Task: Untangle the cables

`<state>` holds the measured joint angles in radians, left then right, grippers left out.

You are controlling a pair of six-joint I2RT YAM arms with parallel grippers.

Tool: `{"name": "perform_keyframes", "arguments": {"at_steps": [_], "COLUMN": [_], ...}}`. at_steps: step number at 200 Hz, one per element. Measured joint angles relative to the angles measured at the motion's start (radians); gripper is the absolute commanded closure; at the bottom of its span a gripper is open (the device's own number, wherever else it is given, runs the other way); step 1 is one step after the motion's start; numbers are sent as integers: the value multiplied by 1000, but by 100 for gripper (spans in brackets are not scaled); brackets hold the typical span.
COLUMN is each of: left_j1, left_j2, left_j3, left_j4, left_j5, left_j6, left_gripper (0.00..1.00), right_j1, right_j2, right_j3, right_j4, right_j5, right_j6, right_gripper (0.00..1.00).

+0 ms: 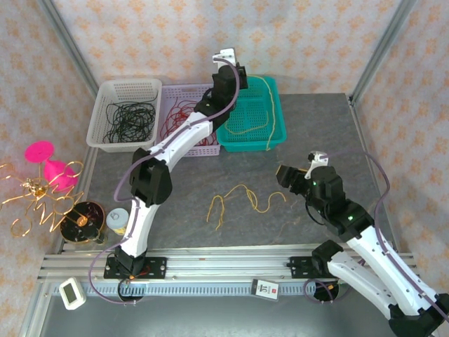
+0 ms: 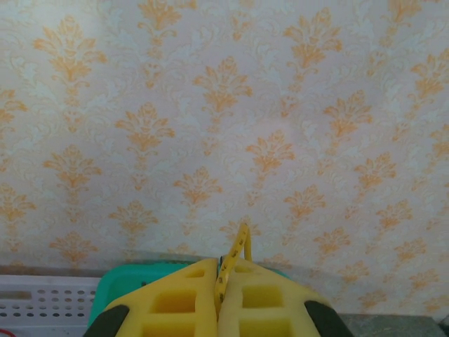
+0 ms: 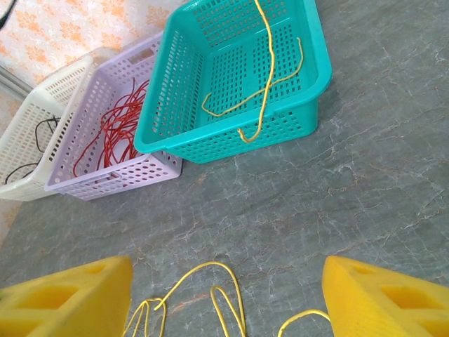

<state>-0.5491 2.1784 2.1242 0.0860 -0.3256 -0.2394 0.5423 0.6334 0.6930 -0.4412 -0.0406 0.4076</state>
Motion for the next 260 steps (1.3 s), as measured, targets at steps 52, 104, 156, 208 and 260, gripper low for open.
{"name": "perform_keyframes", "arguments": {"at_steps": [52,104,156,208,260], "left_j1": [5,48,35,-14,-77], "left_j2": [-145,-66,142,247,320], "left_j3": [-53,-18,53,54,54], "left_j4": [55,91,52,18,2], "left_j5": [20,19,-60,-109,-201], "left_j6": [-15,-23,-23,-27,-26], "left_gripper": [100,100,100,100,100], "right_j1": [0,0,0,-8,-125], "right_j2": [14,14,26,77,170], "right_j3": [0,-21,-51,-104,-170], "right_j4": [7,21,31,81,176], "right_j5": [-1,-9,-18,-7,-80], "right_j6": [7,23,41,52,48], "right_gripper": [29,29,29,29,29]}}
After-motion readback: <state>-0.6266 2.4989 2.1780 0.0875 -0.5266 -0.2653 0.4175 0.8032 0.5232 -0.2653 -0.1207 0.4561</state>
